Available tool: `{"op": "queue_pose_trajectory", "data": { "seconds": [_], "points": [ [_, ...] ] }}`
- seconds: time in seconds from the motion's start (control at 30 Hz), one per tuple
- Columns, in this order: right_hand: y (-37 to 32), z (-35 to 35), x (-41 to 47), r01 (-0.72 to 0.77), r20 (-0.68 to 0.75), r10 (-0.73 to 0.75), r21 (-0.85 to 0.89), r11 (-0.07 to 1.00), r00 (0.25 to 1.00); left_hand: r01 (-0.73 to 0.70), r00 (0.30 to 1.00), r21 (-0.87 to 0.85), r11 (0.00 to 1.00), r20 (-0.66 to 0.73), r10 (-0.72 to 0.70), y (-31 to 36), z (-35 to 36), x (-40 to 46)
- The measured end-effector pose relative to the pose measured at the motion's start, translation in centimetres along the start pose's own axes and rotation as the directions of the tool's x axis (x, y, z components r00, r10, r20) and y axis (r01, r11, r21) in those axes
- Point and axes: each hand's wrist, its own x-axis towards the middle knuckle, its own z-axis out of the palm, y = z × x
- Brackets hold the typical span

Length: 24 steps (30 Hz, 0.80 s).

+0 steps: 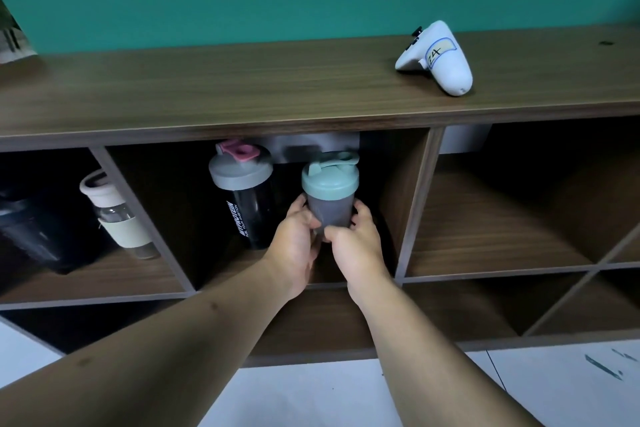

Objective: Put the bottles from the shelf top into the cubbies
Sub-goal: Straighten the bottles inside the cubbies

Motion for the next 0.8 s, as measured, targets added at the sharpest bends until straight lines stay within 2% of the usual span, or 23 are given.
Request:
{"op": "queue_pose_trajectory", "data": {
  "seconds": [0.13,0.27,0.3,0.4,0.5,0.57,0.67,0.73,0.8],
  "points": [
    [0.3,0.9,-0.3,0.014,-0.050,-0.014,0.005,1.000,0.999,-0.018,1.000,0.004,1.000,0.003,0.018,0.1,0.0,-0.2],
    [1.6,2.0,-2.3,0.028,-0.285,-0.051,-0.086,0.996,0.957,-0.073,0.994,0.101,0.992,-0.070,0.080,-0.2,-1.6,-1.4],
    [2.1,2.5,-2.9,0.031,-0.281,-0.063,-0.117,0.993,0.957,-0.122,0.982,0.145,0.982,-0.129,0.141,-0.5,-2.6,-1.6],
    [2.7,4.7,-4.0,0.068,-0.093,-0.085,-0.176,0.982,0.992,-0.220,0.894,0.276,0.936,-0.327,0.306,-0.6,-5.6,-2.8],
    [1.6,7.5,-4.0,0.125,0.051,-0.118,-0.195,0.973,0.992,-0.209,0.831,0.328,0.921,-0.438,0.344,1.5,-7.1,-3.0],
    [0.5,8.8,-4.0,0.154,0.090,-0.137,-0.216,0.964,0.986,-0.147,0.846,0.223,0.964,-0.477,0.240,3.1,-7.5,-1.7],
    [-0.9,10.7,-3.9,0.128,0.105,-0.106,-0.231,0.964,0.989,-0.097,0.902,0.011,0.995,-0.422,0.093,3.8,-10.1,2.9],
    [-1.5,11.4,-3.9,0.100,0.111,-0.077,-0.215,0.971,0.991,-0.059,0.933,0.010,0.998,-0.354,0.059,5.2,-9.5,2.2],
    [-1.8,11.7,-3.9,0.082,0.121,-0.058,-0.209,0.974,0.991,-0.092,0.952,-0.001,0.996,-0.293,0.088,6.4,-8.4,0.6]
  ]
}}
